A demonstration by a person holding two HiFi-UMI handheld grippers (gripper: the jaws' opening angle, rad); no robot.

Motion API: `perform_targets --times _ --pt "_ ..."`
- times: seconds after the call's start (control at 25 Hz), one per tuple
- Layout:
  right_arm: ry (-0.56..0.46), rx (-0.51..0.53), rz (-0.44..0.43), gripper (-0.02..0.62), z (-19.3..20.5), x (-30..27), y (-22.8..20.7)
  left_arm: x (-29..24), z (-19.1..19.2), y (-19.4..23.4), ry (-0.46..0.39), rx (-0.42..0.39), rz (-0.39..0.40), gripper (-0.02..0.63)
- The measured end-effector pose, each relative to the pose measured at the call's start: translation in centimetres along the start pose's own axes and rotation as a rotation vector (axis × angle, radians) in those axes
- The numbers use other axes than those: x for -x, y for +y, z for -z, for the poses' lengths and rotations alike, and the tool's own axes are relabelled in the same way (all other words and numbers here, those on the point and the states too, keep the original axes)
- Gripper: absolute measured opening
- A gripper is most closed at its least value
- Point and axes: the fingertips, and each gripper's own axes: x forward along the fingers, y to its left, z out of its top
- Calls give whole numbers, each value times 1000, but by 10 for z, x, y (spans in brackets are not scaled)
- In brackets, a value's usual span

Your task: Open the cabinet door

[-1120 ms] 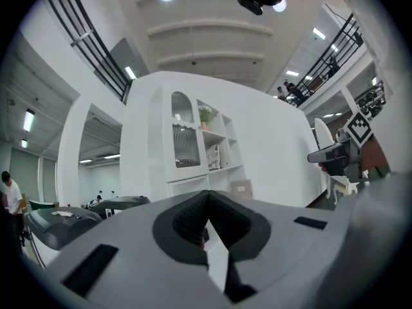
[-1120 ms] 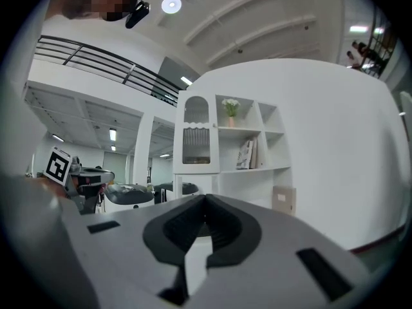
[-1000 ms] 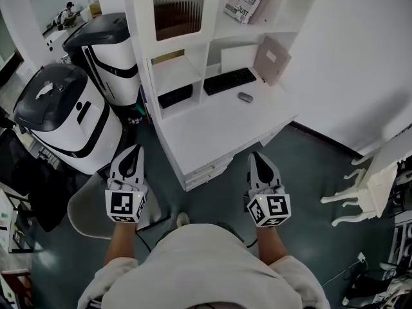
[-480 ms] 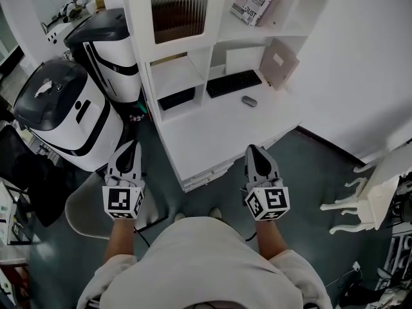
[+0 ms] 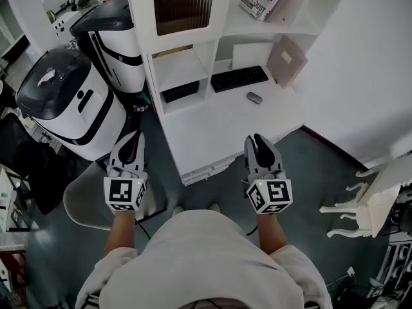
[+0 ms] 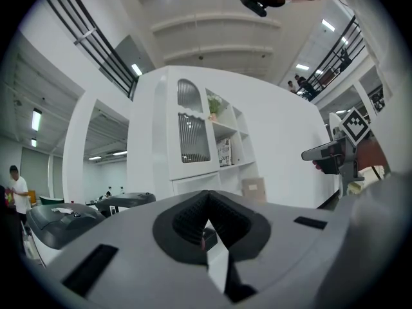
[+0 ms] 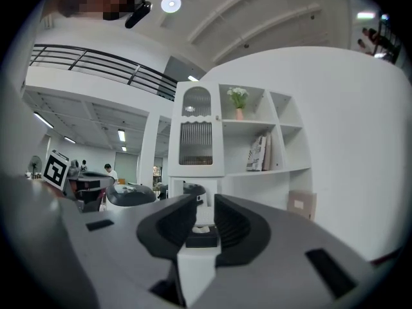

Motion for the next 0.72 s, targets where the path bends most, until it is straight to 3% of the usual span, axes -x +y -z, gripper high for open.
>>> perform_targets --times 0.36,0.72 --pt "2 -3 -37 328 -5 -3 0 0 -1 1 3 0 -11 -2" --pt "3 1 -48 341 -8 -14 3 1 0 6 7 -3 -21 -2"
